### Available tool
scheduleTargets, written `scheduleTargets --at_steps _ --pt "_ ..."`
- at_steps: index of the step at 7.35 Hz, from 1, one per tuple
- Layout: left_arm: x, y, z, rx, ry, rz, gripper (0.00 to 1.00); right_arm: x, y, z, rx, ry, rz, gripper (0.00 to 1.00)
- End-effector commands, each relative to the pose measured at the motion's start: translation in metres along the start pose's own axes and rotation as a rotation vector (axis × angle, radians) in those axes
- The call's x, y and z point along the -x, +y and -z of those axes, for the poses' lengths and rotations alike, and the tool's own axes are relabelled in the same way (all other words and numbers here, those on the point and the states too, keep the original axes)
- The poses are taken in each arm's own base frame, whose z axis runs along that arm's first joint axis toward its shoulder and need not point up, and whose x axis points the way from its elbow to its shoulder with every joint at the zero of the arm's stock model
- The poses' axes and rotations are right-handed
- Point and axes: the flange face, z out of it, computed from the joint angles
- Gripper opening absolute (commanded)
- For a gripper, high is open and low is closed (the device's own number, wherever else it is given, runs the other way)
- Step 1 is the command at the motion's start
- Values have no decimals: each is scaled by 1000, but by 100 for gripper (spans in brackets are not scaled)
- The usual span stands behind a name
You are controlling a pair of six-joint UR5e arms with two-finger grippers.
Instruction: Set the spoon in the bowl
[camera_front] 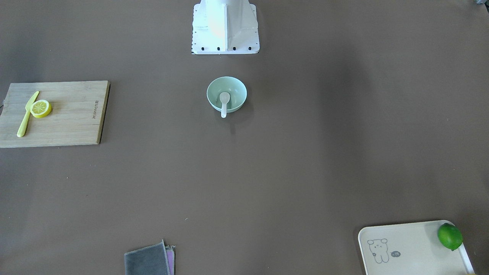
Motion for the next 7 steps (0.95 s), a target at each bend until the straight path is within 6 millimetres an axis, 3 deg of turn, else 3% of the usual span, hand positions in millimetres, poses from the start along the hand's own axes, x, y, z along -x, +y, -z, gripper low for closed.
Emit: scheduleTargets --at_steps 1,7 --pt "-4 -3 3 -8 4 100 99 -2 -1 8 -3 3 -5 100" --pt "-9 -4 9 -19 3 91 99 -23 10 -9 25 17 -15 100"
